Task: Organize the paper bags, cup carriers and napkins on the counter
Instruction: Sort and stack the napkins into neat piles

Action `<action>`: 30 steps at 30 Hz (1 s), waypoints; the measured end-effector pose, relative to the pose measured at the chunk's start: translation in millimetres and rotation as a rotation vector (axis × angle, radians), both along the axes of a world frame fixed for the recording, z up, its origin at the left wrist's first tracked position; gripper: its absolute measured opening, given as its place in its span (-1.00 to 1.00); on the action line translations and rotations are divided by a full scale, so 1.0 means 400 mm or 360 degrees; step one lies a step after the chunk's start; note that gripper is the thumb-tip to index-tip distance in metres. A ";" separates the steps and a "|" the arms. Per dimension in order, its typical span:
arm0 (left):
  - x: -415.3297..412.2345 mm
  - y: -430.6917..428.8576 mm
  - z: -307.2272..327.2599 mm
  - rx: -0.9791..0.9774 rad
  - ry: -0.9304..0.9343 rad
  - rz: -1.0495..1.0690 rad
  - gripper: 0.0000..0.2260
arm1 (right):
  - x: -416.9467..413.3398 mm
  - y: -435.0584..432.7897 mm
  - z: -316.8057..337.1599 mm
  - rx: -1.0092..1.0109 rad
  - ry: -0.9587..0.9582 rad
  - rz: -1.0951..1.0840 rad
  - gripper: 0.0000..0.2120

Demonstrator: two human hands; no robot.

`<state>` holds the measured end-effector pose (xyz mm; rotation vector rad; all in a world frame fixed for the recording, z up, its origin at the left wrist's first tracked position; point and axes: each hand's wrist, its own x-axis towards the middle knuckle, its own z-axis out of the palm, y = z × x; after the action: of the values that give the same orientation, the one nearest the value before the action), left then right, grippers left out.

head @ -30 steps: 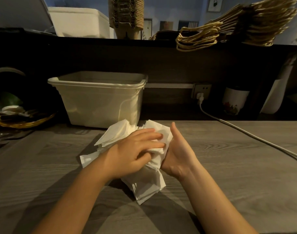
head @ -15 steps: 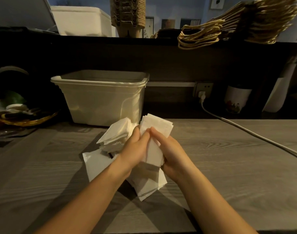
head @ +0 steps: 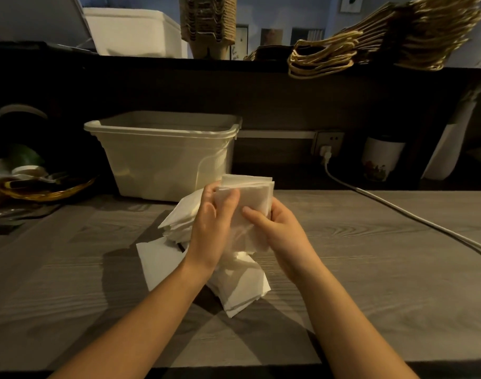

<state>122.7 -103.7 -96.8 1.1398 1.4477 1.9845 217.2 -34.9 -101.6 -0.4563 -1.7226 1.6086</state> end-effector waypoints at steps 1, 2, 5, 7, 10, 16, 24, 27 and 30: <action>0.000 -0.002 0.001 0.0011 0.0026 0.0058 -0.61 | -0.002 -0.001 -0.005 0.0031 -0.0063 0.0024 -0.82; -0.001 -0.003 -0.001 0.0013 0.0073 0.0136 -0.62 | -0.005 -0.003 -0.010 0.0093 -0.0131 0.0040 -0.80; -0.004 0.001 -0.014 0.0004 0.0116 0.0235 -0.73 | -0.013 -0.006 -0.017 0.0221 -0.0225 0.0114 -0.69; -0.005 0.007 -0.024 -0.0070 0.0113 0.0270 -0.82 | -0.013 -0.005 -0.018 0.0210 -0.0230 0.0162 -0.64; -0.006 0.012 -0.028 -0.0147 0.0061 0.0284 -0.89 | -0.010 -0.003 -0.019 0.0215 -0.0247 0.0192 -0.70; 0.009 0.019 -0.025 -0.0098 0.0007 0.0274 -0.81 | -0.011 0.001 -0.035 0.0205 -0.0336 0.0048 -0.79; 0.004 0.033 -0.041 -0.0023 -0.0002 0.0248 -0.77 | -0.017 -0.003 -0.026 0.0572 -0.0421 0.0007 -0.73; 0.001 0.037 -0.042 -0.0065 0.0025 0.0217 -0.76 | -0.020 0.005 -0.030 0.0496 -0.0386 -0.0152 -0.73; -0.052 0.013 -0.005 0.0139 0.0308 0.0338 -0.82 | -0.006 0.018 -0.024 0.0014 -0.0178 -0.0213 -0.78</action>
<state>101.7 -98.4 -99.0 1.2936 1.6539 2.1485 214.8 -27.7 -111.1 -0.6542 -1.7413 1.5041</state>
